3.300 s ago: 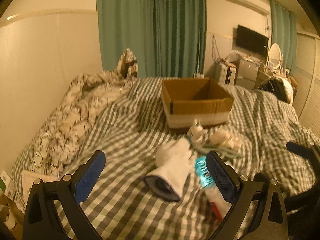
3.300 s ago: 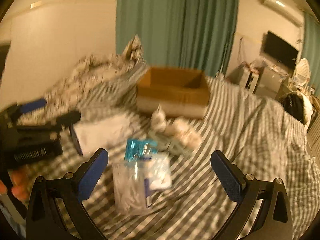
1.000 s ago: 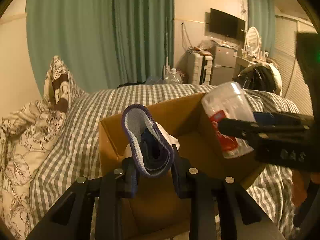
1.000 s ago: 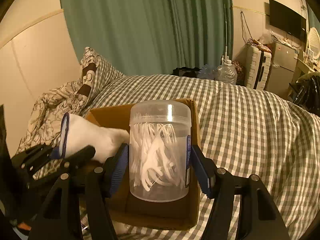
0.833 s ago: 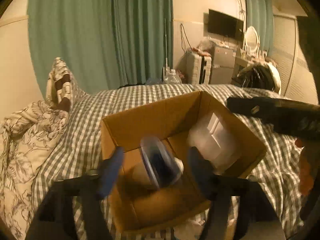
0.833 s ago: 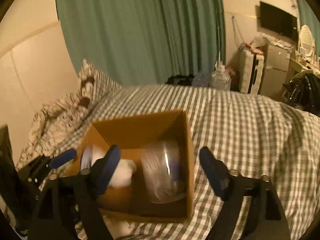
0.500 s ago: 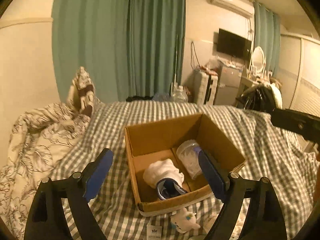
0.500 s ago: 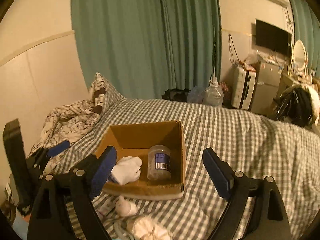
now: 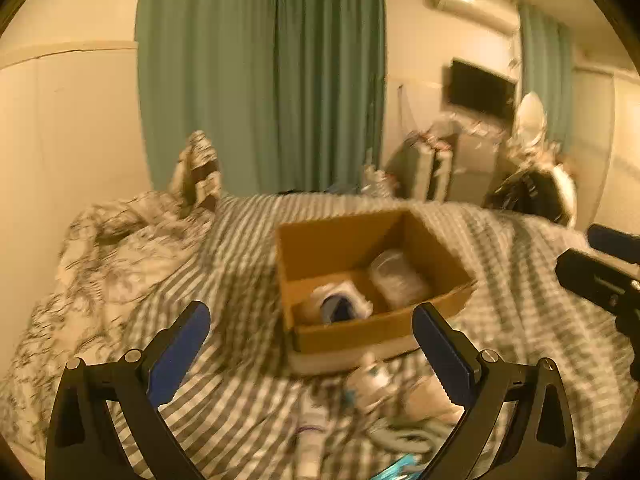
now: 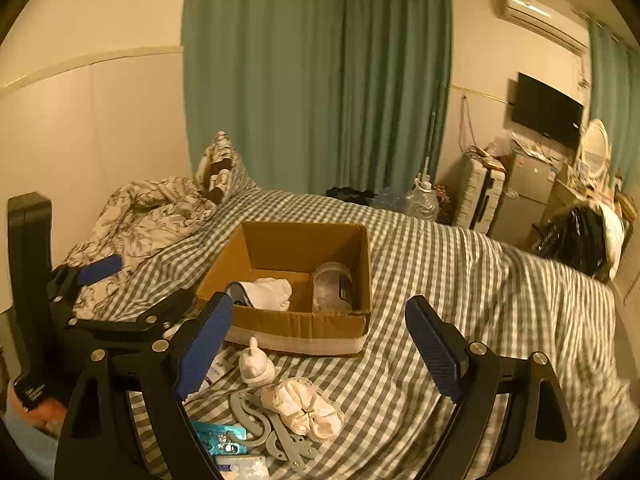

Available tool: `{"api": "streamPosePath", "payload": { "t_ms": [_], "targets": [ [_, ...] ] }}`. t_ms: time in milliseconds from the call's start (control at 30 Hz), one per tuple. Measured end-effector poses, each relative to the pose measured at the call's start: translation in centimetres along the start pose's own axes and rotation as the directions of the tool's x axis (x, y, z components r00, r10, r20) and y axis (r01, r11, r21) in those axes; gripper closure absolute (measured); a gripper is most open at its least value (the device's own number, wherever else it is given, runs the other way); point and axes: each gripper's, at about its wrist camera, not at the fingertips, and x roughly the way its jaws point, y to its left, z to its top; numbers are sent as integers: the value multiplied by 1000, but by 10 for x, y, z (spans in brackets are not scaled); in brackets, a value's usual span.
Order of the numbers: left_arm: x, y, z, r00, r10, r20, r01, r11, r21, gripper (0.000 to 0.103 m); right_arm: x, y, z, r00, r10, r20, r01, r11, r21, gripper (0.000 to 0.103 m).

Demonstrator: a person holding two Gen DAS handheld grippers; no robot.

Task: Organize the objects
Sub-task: 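Move both tools toward the white plush toy and lace cloth, then grasp the white lace cloth with the right tool while the left tool grasps the white plush toy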

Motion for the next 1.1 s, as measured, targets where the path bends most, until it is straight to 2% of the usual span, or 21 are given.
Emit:
{"api": "streamPosePath", "payload": {
  "t_ms": [100,233,400,700,767,833,867,933,1000,1100],
  "targets": [
    [6,1,-16,999,9,-32,-9,1000,1,0,19,-2,-22,998,-23,-54,24,1000,11,15],
    [26,5,-41,993,-22,-117,18,999,-39,0,46,-5,-56,988,-33,-153,37,999,27,15],
    [58,0,-62,974,-28,-224,21,999,-36,0,89,-9,-88,957,19,-290,-1,998,62,15],
    [86,-9,-83,943,-13,-331,16,1000,8,0,130,-2,-112,908,112,-403,-79,992,99,15],
    [90,-11,-86,939,-4,-345,11,1000,18,0,137,-6,-116,894,135,-427,-90,988,124,21],
    [92,-12,-87,934,-17,-358,23,1000,13,0,143,-10,-118,879,178,-443,-114,979,167,37],
    [93,-11,-87,933,-16,-360,20,1000,7,0,142,-12,-118,877,186,-442,-119,977,175,42],
    [95,-11,-87,931,-22,-364,23,1000,-1,0,138,-13,-117,878,194,-437,-131,976,172,69],
    [97,-12,-86,929,-33,-368,31,999,-11,0,131,-13,-115,886,189,-424,-135,979,156,80],
    [99,-18,-84,928,-59,-368,57,998,-16,0,120,-16,-108,907,166,-388,-121,983,139,84]
  ]
}}
